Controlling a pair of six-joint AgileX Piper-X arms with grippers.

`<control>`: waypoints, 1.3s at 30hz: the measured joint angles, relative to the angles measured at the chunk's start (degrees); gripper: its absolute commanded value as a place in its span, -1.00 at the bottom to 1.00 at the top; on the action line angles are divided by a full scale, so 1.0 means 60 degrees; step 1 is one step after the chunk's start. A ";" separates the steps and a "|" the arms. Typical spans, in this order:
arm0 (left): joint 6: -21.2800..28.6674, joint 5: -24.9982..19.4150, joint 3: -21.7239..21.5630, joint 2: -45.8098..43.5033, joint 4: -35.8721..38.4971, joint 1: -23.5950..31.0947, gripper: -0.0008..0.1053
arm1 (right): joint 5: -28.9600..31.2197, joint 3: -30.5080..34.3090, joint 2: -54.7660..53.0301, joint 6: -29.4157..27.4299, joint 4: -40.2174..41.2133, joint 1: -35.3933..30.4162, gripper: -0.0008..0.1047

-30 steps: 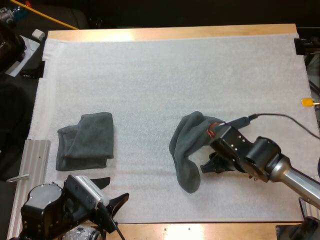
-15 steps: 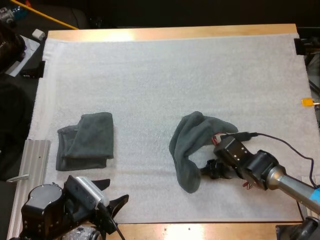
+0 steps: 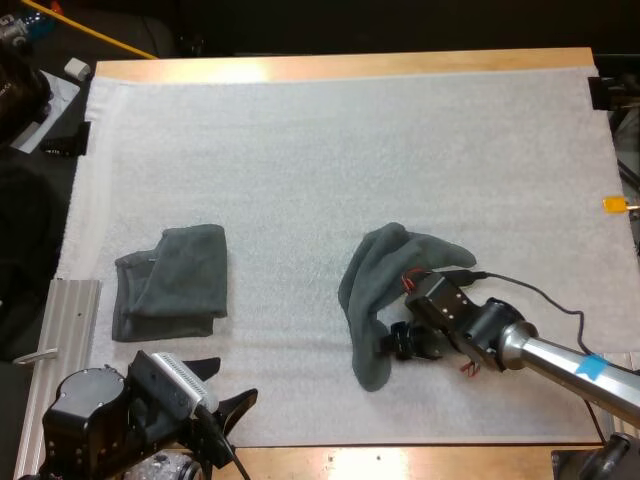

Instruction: Pick towel from pile, fold and stack

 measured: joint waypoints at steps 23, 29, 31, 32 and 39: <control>-0.0057 0.0000 0.0000 0.0000 0.0061 0.0000 0.18 | -0.0956 -0.0737 0.0771 0.0828 -0.1488 0.0019 -0.98; -0.0057 0.0000 0.0000 0.0000 0.0061 0.0000 0.18 | -0.0955 -0.1489 0.0052 0.0797 -0.1475 0.0069 -0.98; -0.0057 0.0000 0.0000 0.0000 0.0061 0.0000 0.18 | -0.0955 -0.1741 -0.0127 0.0755 -0.1360 0.0085 -0.97; -0.0057 0.0000 0.0000 0.0000 0.0061 0.0000 0.18 | -0.0955 -0.1883 -0.0185 0.0719 -0.1266 0.0094 -0.94; -0.0057 0.0000 0.0000 0.0000 0.0061 -0.0020 0.16 | -0.1037 -0.2127 -0.0175 0.0691 -0.0901 0.0112 -0.23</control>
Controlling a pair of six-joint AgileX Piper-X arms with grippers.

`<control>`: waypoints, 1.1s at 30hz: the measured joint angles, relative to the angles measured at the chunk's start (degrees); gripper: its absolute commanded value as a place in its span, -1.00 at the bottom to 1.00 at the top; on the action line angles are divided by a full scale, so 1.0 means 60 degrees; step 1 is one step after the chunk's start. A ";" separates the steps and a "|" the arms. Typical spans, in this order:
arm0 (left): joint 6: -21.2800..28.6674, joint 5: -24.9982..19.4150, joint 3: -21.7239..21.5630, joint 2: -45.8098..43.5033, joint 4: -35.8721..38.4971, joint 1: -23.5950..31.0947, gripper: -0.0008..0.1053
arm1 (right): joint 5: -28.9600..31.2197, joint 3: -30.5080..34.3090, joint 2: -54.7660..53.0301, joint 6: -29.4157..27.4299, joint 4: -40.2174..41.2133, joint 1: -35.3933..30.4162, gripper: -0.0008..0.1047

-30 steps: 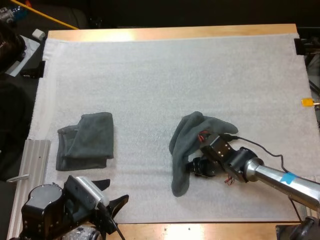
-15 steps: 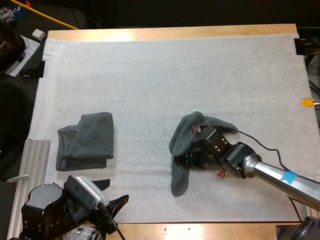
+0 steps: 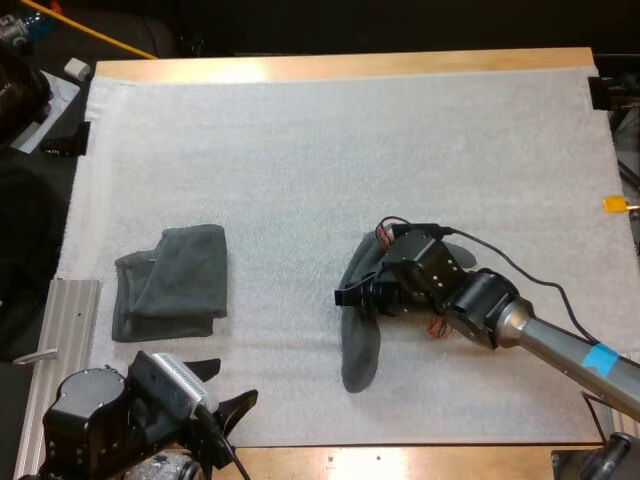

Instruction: Pick towel from pile, fold and stack

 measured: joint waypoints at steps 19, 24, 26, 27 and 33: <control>0.0000 0.0000 0.0000 0.0000 0.0000 0.0000 0.17 | 0.1398 0.0043 0.0130 -0.1150 0.3646 0.0000 -0.06; 0.0000 0.0000 0.0000 0.0000 -0.0011 0.0000 0.18 | 0.1368 0.0289 0.0502 -0.0818 0.3441 0.0000 -0.02; 0.0000 0.0000 0.0000 0.0000 -0.0001 0.0000 0.17 | 0.1353 0.0352 0.0360 -0.0779 0.3124 0.0000 -0.03; 0.0000 0.0000 0.0000 0.0000 -0.0001 0.0000 0.17 | 0.1334 0.0383 0.0302 -0.0721 0.2853 0.0000 -0.03; 0.0000 0.0000 0.0000 0.0000 -0.0001 0.0000 0.17 | 0.1179 0.0578 0.0535 -0.0244 0.1819 0.0000 -0.02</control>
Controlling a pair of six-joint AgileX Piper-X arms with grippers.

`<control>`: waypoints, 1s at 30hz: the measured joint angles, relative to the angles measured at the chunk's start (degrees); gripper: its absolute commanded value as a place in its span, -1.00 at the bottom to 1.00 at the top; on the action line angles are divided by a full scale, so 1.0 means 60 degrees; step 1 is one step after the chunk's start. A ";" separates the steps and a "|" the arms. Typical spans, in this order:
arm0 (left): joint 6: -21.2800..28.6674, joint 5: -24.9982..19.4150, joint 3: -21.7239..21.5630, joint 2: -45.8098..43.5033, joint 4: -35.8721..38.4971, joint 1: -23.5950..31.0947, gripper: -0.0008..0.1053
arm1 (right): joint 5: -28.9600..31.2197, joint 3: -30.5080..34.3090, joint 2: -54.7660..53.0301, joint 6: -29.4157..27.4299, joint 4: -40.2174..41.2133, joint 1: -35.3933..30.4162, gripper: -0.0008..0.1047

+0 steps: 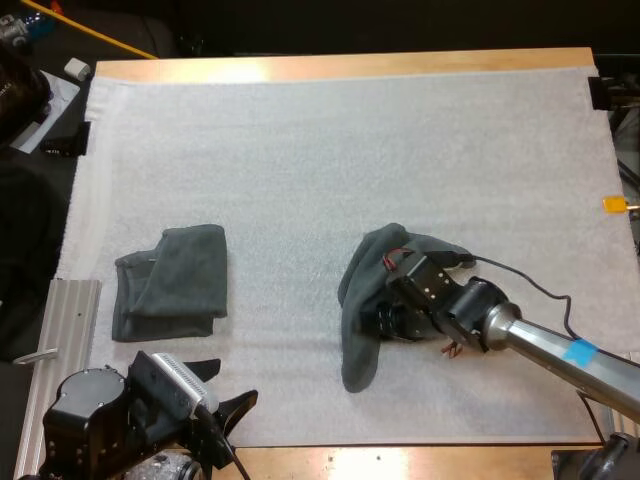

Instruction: Pick towel from pile, fold and stack

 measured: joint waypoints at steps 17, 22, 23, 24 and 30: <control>-0.0010 0.0007 0.0000 0.0000 0.0142 0.0000 0.18 | -0.0763 0.0095 0.0946 0.1601 -0.1423 0.0026 -0.98; -0.0010 0.0007 0.0000 0.0000 0.0142 0.0000 0.18 | -0.0745 0.0037 0.0946 0.1547 -0.1360 0.0026 -0.98; -0.0010 0.0007 0.0000 0.0000 0.0142 0.0000 0.18 | -0.0741 0.0028 0.0927 0.1512 -0.1351 0.0026 -0.99; -0.0010 0.0007 0.0000 0.0000 0.0142 0.0000 0.18 | -0.0741 0.0027 0.0887 0.1484 -0.1336 0.0026 -0.99; -0.0010 0.0007 0.0000 0.0000 0.0142 0.0000 0.18 | -0.0319 -0.0053 -0.0159 0.0867 -0.0865 0.0026 -0.98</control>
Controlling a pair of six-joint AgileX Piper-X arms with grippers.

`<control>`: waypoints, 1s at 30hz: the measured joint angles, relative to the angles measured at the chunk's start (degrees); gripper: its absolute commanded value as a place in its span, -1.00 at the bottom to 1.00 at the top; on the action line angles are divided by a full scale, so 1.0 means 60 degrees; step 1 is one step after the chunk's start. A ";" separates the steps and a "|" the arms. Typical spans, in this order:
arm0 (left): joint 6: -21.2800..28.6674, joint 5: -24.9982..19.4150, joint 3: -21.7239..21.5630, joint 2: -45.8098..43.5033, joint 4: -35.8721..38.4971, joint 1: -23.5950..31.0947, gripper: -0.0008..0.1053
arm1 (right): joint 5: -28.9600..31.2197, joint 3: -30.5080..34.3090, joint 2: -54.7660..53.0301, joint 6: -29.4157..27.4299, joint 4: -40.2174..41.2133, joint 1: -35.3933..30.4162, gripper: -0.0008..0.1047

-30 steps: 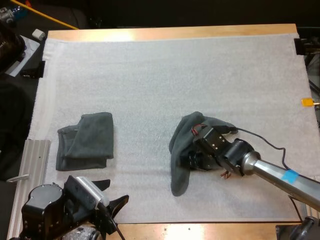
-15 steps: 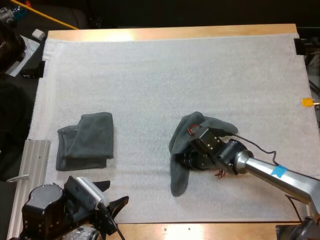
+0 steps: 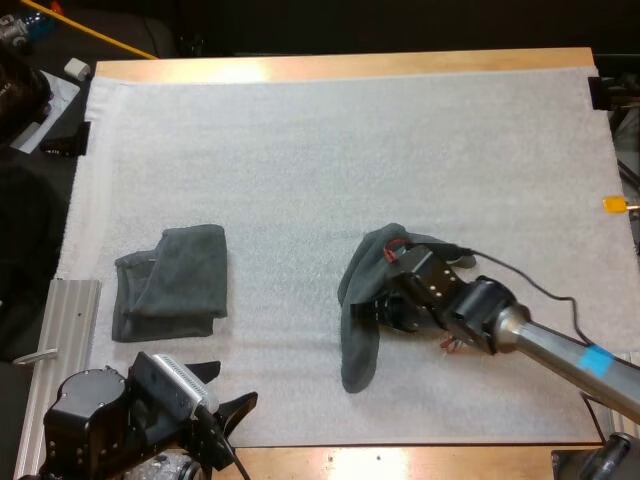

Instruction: Pick towel from pile, fold and stack

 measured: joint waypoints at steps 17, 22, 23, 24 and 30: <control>0.0000 0.0000 0.0000 0.0000 0.0000 0.0000 0.18 | 0.1726 -0.0291 -0.1520 -0.1817 0.3521 -0.0003 -0.52; 0.0000 0.0000 0.0000 0.0000 -0.0002 0.0000 0.18 | 0.1726 -0.0291 -0.1390 -0.1757 0.3963 -0.0003 0.37; 0.0000 0.0000 0.0000 0.0000 -0.0019 0.0000 0.18 | 0.1726 -0.0291 -0.1390 -0.1757 0.4000 -0.0003 0.34; 0.0000 0.0000 0.0000 0.0000 -0.0034 0.0000 0.18 | 0.1726 -0.0291 -0.1390 -0.1755 0.4018 -0.0003 0.29; 0.0000 0.0000 0.0000 0.0000 -0.0077 -0.0004 0.17 | 0.1552 0.0056 -0.1390 -0.1522 0.3640 -0.0003 -0.01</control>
